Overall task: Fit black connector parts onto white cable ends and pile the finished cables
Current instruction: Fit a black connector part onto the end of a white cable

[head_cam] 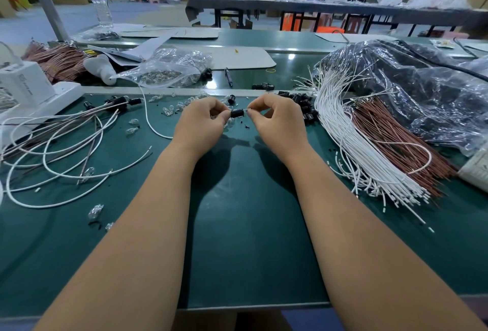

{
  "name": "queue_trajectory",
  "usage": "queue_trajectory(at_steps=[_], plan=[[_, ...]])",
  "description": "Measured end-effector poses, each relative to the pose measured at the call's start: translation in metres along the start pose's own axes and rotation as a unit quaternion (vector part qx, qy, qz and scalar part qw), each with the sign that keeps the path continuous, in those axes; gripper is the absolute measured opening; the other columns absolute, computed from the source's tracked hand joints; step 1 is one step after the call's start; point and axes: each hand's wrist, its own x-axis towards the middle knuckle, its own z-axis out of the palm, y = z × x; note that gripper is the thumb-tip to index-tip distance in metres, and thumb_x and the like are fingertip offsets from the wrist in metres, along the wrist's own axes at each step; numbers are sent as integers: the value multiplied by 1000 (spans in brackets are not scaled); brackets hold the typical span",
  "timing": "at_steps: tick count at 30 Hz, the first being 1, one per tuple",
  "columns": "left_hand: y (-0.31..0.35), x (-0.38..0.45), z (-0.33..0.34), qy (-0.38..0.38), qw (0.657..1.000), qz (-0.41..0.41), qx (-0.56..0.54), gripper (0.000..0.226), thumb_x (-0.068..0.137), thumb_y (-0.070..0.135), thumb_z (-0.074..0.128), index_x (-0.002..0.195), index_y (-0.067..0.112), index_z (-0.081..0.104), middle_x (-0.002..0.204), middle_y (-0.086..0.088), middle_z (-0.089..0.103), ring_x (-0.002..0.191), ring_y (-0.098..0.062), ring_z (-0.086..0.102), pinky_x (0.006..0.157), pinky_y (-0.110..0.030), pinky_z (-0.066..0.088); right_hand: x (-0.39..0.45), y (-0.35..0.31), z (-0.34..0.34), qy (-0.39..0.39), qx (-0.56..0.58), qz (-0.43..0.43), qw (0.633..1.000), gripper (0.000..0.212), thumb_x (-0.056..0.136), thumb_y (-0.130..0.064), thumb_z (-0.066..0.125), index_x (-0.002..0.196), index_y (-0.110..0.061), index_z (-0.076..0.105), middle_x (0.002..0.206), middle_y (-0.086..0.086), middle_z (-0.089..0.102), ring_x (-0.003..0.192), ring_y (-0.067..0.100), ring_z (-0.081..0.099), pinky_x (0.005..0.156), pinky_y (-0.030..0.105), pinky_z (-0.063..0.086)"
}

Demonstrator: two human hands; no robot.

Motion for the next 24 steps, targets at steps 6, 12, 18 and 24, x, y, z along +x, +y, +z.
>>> queue_trajectory(at_steps=[6, 12, 18, 24], plan=[[5, -3, 0, 3, 1000, 25, -17, 9, 91, 14, 62, 84, 20, 60, 72, 9, 60, 67, -7, 54, 60, -12, 38, 0, -6, -2, 0, 71, 65, 995, 9, 87, -15, 66, 79, -18, 68, 73, -7, 65, 70, 21, 66, 72, 37, 55], [12, -7, 3, 31, 997, 67, 21, 3, 88, 13, 64, 88, 15, 65, 84, 3, 68, 86, -19, 64, 83, -31, 49, -1, -8, -3, -3, 123, 94, 988, 22, 88, -11, 65, 70, -23, 62, 69, 1, 67, 54, 13, 61, 54, 18, 46], [14, -7, 4, 30, 994, 83, 61, 5, 89, 12, 61, 91, 11, 65, 85, -1, 67, 80, -20, 60, 76, -31, 49, -1, -7, -1, -5, 107, 92, 990, 20, 88, -11, 65, 73, -23, 61, 69, -2, 65, 53, 15, 60, 59, 27, 51], [19, -8, -2, 21, 993, -13, -114, 12, 84, 9, 66, 74, 15, 67, 61, -3, 64, 51, -4, 53, 54, -16, 44, -1, -10, -4, -60, 214, 126, 967, 18, 92, -5, 59, 78, -16, 58, 79, 10, 67, 47, 4, 55, 45, 13, 41]])
